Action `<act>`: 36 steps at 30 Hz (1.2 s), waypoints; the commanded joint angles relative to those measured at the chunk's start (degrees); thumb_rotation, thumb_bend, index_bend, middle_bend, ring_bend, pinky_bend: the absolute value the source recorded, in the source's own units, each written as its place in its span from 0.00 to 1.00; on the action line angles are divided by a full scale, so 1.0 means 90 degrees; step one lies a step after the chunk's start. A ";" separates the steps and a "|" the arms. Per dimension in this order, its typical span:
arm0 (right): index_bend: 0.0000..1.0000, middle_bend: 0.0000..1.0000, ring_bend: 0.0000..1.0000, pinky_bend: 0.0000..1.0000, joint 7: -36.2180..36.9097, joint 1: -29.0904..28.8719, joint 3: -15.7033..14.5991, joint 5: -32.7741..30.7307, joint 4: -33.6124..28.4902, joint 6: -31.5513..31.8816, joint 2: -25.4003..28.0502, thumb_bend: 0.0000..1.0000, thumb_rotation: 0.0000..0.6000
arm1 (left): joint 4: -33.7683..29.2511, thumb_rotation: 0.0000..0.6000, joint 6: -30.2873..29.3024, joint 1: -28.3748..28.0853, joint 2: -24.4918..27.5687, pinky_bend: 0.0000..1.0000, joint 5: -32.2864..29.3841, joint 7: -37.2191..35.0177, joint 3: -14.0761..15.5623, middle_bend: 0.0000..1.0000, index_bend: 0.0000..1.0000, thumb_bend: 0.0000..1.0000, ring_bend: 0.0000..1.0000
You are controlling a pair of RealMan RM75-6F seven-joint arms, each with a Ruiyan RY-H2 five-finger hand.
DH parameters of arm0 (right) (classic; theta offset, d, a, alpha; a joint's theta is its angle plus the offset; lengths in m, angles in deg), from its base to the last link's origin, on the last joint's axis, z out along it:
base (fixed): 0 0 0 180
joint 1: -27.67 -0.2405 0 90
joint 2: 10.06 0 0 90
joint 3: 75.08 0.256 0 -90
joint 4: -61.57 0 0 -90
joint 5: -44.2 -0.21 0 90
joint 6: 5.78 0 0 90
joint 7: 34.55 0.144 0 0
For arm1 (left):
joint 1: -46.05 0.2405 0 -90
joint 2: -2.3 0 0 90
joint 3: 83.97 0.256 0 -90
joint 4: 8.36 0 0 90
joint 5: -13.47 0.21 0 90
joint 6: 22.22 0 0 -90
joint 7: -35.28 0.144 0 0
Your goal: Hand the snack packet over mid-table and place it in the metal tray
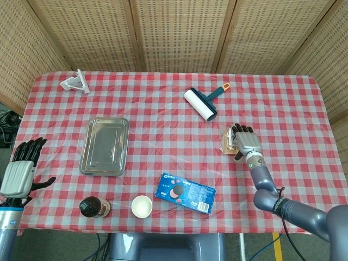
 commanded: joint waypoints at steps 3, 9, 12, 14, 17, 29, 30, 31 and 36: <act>0.23 0.14 0.08 0.13 0.0228 0.0062 0.0015 0.0317 0.0159 0.0229 -0.0167 0.08 1.00 | -0.0014 1.00 0.0005 -0.0001 0.0010 0.00 -0.0015 -0.0023 -0.0005 0.00 0.00 0.01 0.00; 0.47 0.44 0.40 0.36 0.0470 0.0150 0.0034 0.0686 0.0349 0.0455 -0.0338 0.09 1.00 | -0.0033 1.00 0.0004 -0.0002 0.0023 0.00 0.0019 -0.0036 0.0015 0.00 0.00 0.01 0.00; 0.51 0.47 0.43 0.39 0.0532 0.0202 0.0025 0.0815 0.0322 0.0520 -0.0342 0.10 1.00 | -0.0041 1.00 0.0003 -0.0001 0.0034 0.00 0.0005 -0.0066 0.0005 0.00 0.00 0.01 0.00; 0.51 0.47 0.44 0.39 0.0535 0.0230 0.0012 0.0860 0.0298 0.0534 -0.0322 0.10 1.00 | -0.0050 1.00 -0.0003 0.0001 0.0043 0.00 0.0014 -0.0081 0.0007 0.00 0.00 0.01 0.00; 0.51 0.47 0.44 0.39 0.0598 0.0275 0.0042 0.0963 0.0201 0.0613 -0.0280 0.10 1.00 | -0.0062 1.00 -0.0010 0.0004 0.0054 0.00 0.0033 -0.0087 0.0017 0.00 0.00 0.01 0.00; 0.50 0.46 0.44 0.40 0.0233 0.0125 0.0529 0.1451 -0.1431 0.1399 0.0529 0.10 1.00 | -0.0089 1.00 -0.0043 0.0016 0.0104 0.00 0.0037 -0.0172 0.0001 0.00 0.00 0.01 0.00; 0.50 0.46 0.44 0.40 0.0137 0.0067 0.0596 0.1381 -0.1578 0.1421 0.0584 0.09 1.00 | -0.0095 1.00 -0.0056 0.0019 0.0108 0.00 0.0051 -0.0168 0.0004 0.00 0.00 0.01 0.00; 0.50 0.46 0.44 0.40 0.0043 0.0001 0.0664 0.1301 -0.1697 0.1434 0.0623 0.10 1.00 | -0.0100 1.00 -0.0075 0.0024 0.0111 0.00 0.0069 -0.0159 0.0008 0.00 0.00 0.01 0.00; 0.50 0.46 0.44 0.40 -0.0555 -0.0506 0.0956 0.0768 -0.1905 0.1406 0.0584 0.10 1.00 | -0.0103 1.00 -0.0114 0.0031 0.0119 0.00 0.0119 -0.0165 0.0017 0.00 0.00 0.01 0.00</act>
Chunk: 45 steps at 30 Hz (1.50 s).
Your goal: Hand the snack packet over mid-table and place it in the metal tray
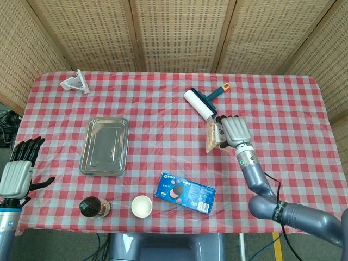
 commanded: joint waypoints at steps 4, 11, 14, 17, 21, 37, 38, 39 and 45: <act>0.50 0.46 0.44 0.40 -0.0814 -0.0860 0.0415 -0.0829 0.0018 -0.0064 -0.0238 0.10 1.00 | 0.0034 1.00 0.0098 -0.0022 0.0031 0.00 -0.0084 -0.0142 -0.0024 0.00 0.00 0.01 0.00; 0.50 0.45 0.44 0.40 -0.1271 -0.1629 0.0618 -0.1354 0.0541 -0.0218 -0.0758 0.09 1.00 | 0.0091 1.00 0.0184 -0.0046 0.0081 0.00 -0.0176 -0.0359 -0.0074 0.00 0.00 0.01 0.00; 0.49 0.44 0.43 0.40 -0.1394 -0.1917 0.0666 -0.1550 0.0858 -0.0319 -0.1009 0.09 1.00 | 0.0122 1.00 0.0236 -0.0062 0.0101 0.00 -0.0217 -0.0435 -0.0091 0.00 0.00 0.01 0.00; 0.45 0.39 0.38 0.34 -0.1508 -0.2163 0.0655 -0.1700 0.1167 -0.0389 -0.1235 0.09 1.00 | 0.0143 1.00 0.0294 -0.0079 0.0110 0.00 -0.0223 -0.0496 -0.0079 0.00 0.00 0.01 0.00; 0.30 0.15 0.16 0.07 -0.1520 -0.2253 0.0640 -0.1807 0.1266 -0.0443 -0.1324 0.09 1.00 | 0.0156 1.00 0.0324 -0.0088 0.0114 0.00 -0.0224 -0.0519 -0.0071 0.00 0.00 0.01 0.00; 0.10 0.00 0.00 0.00 -0.1704 -0.2134 0.0355 -0.1897 0.0506 0.0112 -0.0837 0.08 1.00 | 0.0093 1.00 0.0256 -0.0066 0.0155 0.00 -0.0236 -0.0468 -0.0081 0.00 0.00 0.01 0.00; 0.10 0.00 0.00 0.00 -0.1694 -0.2065 0.0319 -0.1842 0.0378 0.0208 -0.0734 0.08 1.00 | 0.0099 1.00 0.0248 -0.0063 0.0160 0.00 -0.0243 -0.0481 -0.0089 0.00 0.00 0.01 0.00; 0.10 0.00 0.00 0.00 -0.1662 -0.1991 0.0289 -0.1779 0.0246 0.0294 -0.0636 0.08 1.00 | 0.0101 1.00 0.0249 -0.0061 0.0163 0.00 -0.0266 -0.0500 -0.0102 0.00 0.00 0.01 0.00; 0.07 0.00 0.00 0.00 -0.1222 -0.1256 -0.0022 -0.0976 -0.0657 0.0974 0.0169 0.08 1.00 | 0.0104 1.00 0.0263 -0.0064 0.0166 0.00 -0.0344 -0.0478 -0.0133 0.00 0.00 0.01 0.00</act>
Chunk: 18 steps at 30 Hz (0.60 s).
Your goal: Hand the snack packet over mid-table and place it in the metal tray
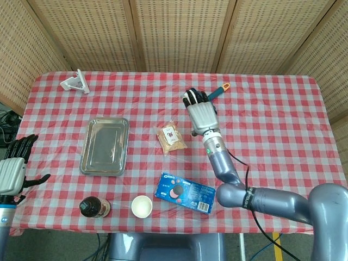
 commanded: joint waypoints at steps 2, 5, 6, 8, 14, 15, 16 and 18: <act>0.05 0.00 0.00 0.00 0.0484 0.0778 -0.0403 0.0863 -0.0709 0.0715 0.0702 0.08 1.00 | -0.0011 1.00 0.0008 -0.0006 -0.0014 0.00 -0.0012 0.0061 0.0003 0.00 0.00 0.01 0.00; 0.02 0.00 0.00 0.00 0.0921 0.1379 -0.0765 0.1475 -0.1088 0.1137 0.1082 0.08 1.00 | -0.0020 1.00 0.0044 -0.0022 -0.0042 0.00 -0.0009 0.0132 0.0026 0.00 0.00 0.01 0.00; 0.01 0.00 0.00 0.00 0.1133 0.1610 -0.0898 0.1719 -0.1189 0.1286 0.1205 0.08 1.00 | -0.0023 1.00 0.0053 -0.0029 -0.0050 0.00 0.0000 0.0151 0.0033 0.00 0.00 0.01 0.00; 0.00 0.00 0.00 0.00 0.1567 0.2046 -0.1176 0.2294 -0.1268 0.1592 0.1381 0.08 1.00 | -0.0037 1.00 0.0077 -0.0045 -0.0068 0.00 0.0022 0.0188 0.0052 0.00 0.00 0.01 0.00; 0.00 0.00 0.00 0.00 0.2392 0.2980 -0.1749 0.3279 -0.1120 0.2373 0.1559 0.08 1.00 | -0.0053 1.00 0.0076 -0.0067 -0.0122 0.00 0.0087 0.0286 0.0084 0.00 0.00 0.01 0.00; 0.00 0.00 0.00 0.00 0.2595 0.3154 -0.1831 0.3417 -0.1080 0.2510 0.1565 0.08 1.00 | -0.0054 1.00 0.0086 -0.0071 -0.0130 0.00 0.0092 0.0292 0.0092 0.00 0.00 0.01 0.00; 0.00 0.00 0.00 0.00 0.2792 0.3303 -0.1907 0.3560 -0.1029 0.2616 0.1561 0.08 1.00 | -0.0054 1.00 0.0098 -0.0075 -0.0139 0.00 0.0095 0.0293 0.0099 0.00 0.00 0.01 0.00; 0.00 0.00 0.00 0.00 0.3112 0.3570 -0.2047 0.3785 -0.0888 0.2785 0.1524 0.08 1.00 | -0.0043 1.00 0.0117 -0.0083 -0.0151 0.00 0.0093 0.0309 0.0107 0.00 0.00 0.01 0.00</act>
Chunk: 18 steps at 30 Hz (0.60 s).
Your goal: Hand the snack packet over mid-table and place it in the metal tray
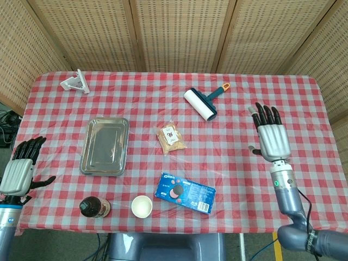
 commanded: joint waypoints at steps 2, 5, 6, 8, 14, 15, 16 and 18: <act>0.00 0.00 0.00 0.00 0.0803 0.0782 -0.0508 0.0670 0.0350 0.0501 -0.0002 0.08 1.00 | 0.0028 1.00 0.0025 -0.0014 -0.0026 0.00 0.0001 0.0042 0.0014 0.00 0.00 0.01 0.00; 0.00 0.00 0.00 0.00 0.1042 0.1138 -0.0735 0.0917 0.0631 0.0690 -0.0158 0.08 1.00 | 0.0053 1.00 0.0043 -0.0026 -0.0058 0.00 0.0002 0.0103 0.0028 0.00 0.00 0.01 0.00; 0.00 0.00 0.00 0.00 0.1152 0.1227 -0.0773 0.1007 0.0687 0.0741 -0.0193 0.08 1.00 | 0.0058 1.00 0.0052 -0.0031 -0.0069 0.00 0.0001 0.0120 0.0032 0.00 0.00 0.01 0.00; 0.00 0.00 0.00 0.00 0.1313 0.1375 -0.0824 0.1164 0.0809 0.0832 -0.0238 0.08 1.00 | 0.0063 1.00 0.0067 -0.0040 -0.0090 0.00 -0.0005 0.0164 0.0039 0.00 0.00 0.01 0.00; 0.00 0.00 0.00 0.00 0.1626 0.1654 -0.0817 0.1562 0.1189 0.0960 -0.0324 0.08 1.00 | 0.0016 1.00 0.0130 -0.0080 -0.0139 0.00 0.0008 0.0252 0.0065 0.00 0.00 0.01 0.00; 0.00 0.00 0.00 0.00 0.1662 0.1676 -0.0806 0.1598 0.1219 0.0950 -0.0317 0.08 1.00 | -0.0010 1.00 0.0147 -0.0089 -0.0128 0.00 0.0002 0.0225 0.0058 0.00 0.00 0.01 0.00; 0.00 0.00 0.00 0.00 0.1699 0.1697 -0.0794 0.1641 0.1248 0.0947 -0.0311 0.08 1.00 | -0.0044 1.00 0.0166 -0.0098 -0.0110 0.00 -0.0013 0.0190 0.0046 0.00 0.00 0.01 0.00; 0.00 0.00 0.00 0.00 0.1782 0.1745 -0.0773 0.1709 0.1293 0.0932 -0.0295 0.08 1.00 | -0.0148 1.00 0.0228 -0.0133 -0.0046 0.00 -0.0040 0.0111 0.0014 0.00 0.00 0.01 0.00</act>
